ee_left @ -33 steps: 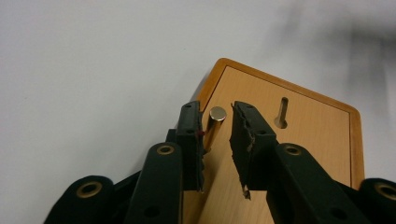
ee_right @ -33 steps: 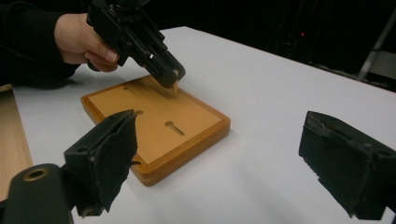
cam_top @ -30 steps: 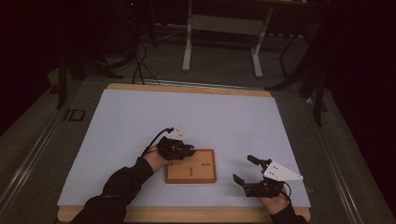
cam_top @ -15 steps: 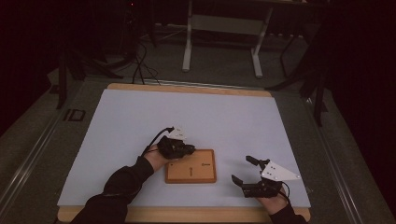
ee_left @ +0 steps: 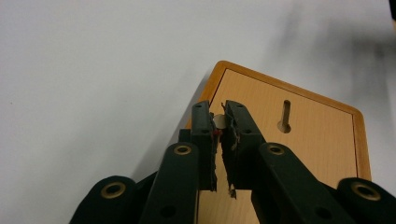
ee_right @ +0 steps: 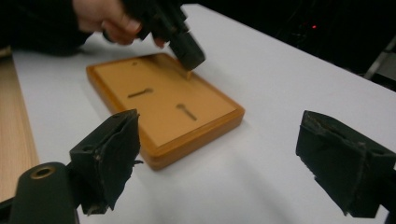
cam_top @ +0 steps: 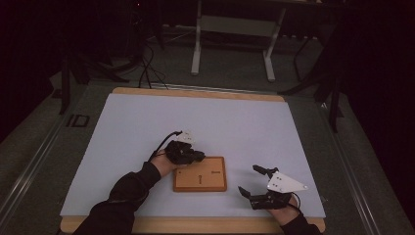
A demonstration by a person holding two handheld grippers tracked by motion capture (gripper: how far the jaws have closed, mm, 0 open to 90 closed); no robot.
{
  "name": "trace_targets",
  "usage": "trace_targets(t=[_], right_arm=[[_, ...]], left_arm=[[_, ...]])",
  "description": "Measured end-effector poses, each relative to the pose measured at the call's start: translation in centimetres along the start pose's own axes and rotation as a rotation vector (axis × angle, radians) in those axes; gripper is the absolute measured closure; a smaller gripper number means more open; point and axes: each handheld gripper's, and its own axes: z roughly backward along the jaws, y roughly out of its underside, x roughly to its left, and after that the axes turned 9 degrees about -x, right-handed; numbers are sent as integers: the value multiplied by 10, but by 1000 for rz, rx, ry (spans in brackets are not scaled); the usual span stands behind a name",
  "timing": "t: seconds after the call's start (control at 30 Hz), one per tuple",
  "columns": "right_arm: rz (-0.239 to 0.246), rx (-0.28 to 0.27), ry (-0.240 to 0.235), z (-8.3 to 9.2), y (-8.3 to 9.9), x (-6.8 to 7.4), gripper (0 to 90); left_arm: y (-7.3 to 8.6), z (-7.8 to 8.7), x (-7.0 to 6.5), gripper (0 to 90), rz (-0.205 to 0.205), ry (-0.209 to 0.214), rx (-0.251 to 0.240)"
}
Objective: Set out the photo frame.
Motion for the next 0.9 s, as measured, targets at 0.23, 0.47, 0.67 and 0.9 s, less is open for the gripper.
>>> trace_targets(t=[0.23,0.47,0.67,0.9], right_arm=[[93,94,-48,-9,-4,7,186],[202,148,-63,-14,-9,17,189],[331,177,-31,-15,-12,28,196],[511,242,-9,-22,-10,45,240]], left_arm=[[-5,-1,4,835,3,23,41],[-8,-2,10,836,42,42,52],[-9,-2,13,837,73,50,55],[-8,-3,17,836,122,58,47]])
